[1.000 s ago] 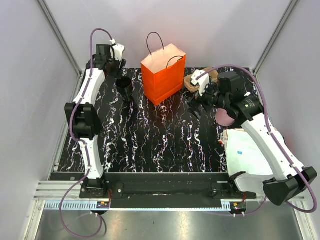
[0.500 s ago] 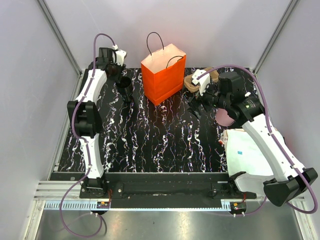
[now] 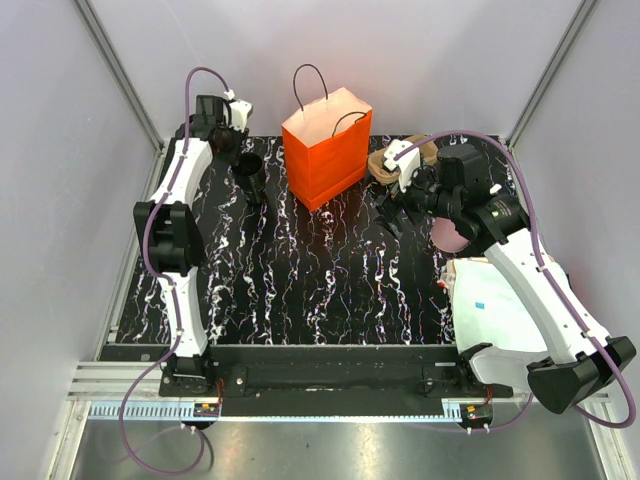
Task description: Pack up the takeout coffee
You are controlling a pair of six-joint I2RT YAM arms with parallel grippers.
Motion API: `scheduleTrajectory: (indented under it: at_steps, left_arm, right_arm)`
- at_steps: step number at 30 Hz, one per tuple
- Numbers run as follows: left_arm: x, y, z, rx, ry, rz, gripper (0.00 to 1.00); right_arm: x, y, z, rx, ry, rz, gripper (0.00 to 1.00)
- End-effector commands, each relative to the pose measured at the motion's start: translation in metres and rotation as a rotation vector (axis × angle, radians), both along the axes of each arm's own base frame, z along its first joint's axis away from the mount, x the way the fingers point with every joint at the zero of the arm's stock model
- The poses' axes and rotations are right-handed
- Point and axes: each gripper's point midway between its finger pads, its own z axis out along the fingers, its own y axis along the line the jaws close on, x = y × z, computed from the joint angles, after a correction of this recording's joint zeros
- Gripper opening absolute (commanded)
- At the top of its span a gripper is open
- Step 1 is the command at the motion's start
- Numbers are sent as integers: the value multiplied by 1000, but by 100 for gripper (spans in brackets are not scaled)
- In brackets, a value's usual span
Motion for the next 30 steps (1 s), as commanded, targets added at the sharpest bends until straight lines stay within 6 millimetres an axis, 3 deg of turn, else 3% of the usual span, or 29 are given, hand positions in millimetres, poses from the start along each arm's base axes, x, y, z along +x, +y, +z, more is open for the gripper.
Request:
scheduleTrajectory:
  at_steps: [1, 10, 22, 27, 30]
  left_arm:
    - [4, 0, 28, -36, -59, -4, 37]
    - [1, -2, 34, -60, -63, -13, 26]
    - [0, -2, 40, -60, -71, -15, 20]
    - [1, 0, 46, -57, -85, -11, 1]
    - [2, -1, 50, -58, -93, -6, 2]
  right_arm:
    - [-3, 3, 15, 37, -45, 9, 100]
    - [-2, 3, 16, 39, -46, 7, 99]
    - [-2, 3, 17, 40, -46, 8, 99]
    - [-2, 4, 16, 38, -46, 9, 99]
    - [-2, 3, 18, 40, -48, 9, 99]
